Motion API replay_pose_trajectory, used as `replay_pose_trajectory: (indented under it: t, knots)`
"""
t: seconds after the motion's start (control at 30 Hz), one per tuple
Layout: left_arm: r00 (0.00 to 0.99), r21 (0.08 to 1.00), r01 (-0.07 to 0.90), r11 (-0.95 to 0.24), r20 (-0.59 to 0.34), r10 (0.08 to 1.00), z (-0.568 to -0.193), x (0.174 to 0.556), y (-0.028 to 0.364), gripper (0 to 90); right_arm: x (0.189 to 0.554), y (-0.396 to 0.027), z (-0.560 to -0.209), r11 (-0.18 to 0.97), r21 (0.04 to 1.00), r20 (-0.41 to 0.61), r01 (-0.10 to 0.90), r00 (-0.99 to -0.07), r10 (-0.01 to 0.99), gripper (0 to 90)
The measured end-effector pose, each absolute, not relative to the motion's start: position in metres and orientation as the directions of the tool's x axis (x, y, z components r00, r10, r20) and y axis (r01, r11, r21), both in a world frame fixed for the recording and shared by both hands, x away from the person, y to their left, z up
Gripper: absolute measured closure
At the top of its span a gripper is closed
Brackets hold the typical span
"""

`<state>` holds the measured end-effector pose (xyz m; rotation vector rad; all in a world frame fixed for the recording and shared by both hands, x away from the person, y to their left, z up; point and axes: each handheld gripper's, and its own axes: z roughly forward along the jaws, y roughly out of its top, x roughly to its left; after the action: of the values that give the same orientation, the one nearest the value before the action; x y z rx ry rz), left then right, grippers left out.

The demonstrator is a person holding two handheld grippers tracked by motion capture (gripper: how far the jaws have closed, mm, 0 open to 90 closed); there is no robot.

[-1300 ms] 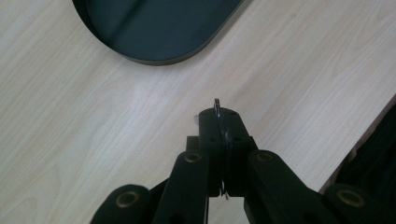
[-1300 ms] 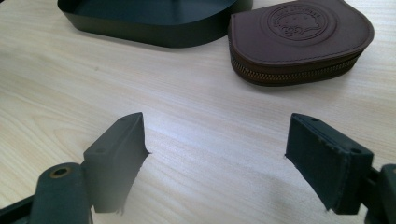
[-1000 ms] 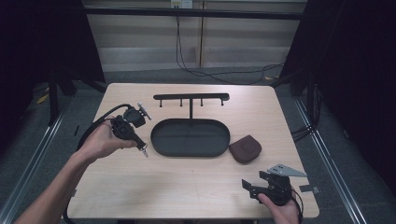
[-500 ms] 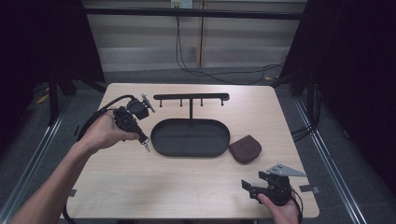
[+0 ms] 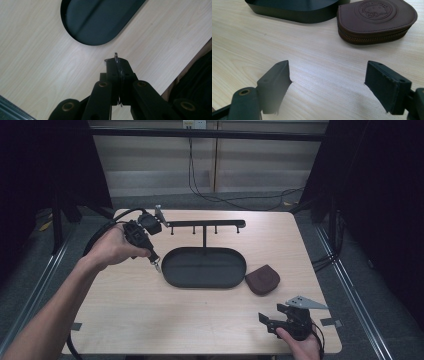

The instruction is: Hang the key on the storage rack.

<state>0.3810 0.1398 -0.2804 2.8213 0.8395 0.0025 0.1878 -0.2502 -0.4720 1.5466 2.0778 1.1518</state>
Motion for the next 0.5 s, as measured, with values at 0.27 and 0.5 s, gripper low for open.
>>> replay_pose_trajectory:
  t: [0.27,0.5]
  knots:
    - [0.837,0.182,0.544,-0.819,-0.047,0.545,-0.271,0.391,0.127,89.1,0.188,-0.251,-0.472,0.096,0.747,0.215,0.658,-0.375,0.902,19.8]
    - [0.821,0.173,0.566,-0.806,-0.038,0.569,-0.265,0.407,0.123,89.2,0.187,-0.251,-0.472,0.095,0.749,0.217,0.656,-0.378,0.9,19.8]
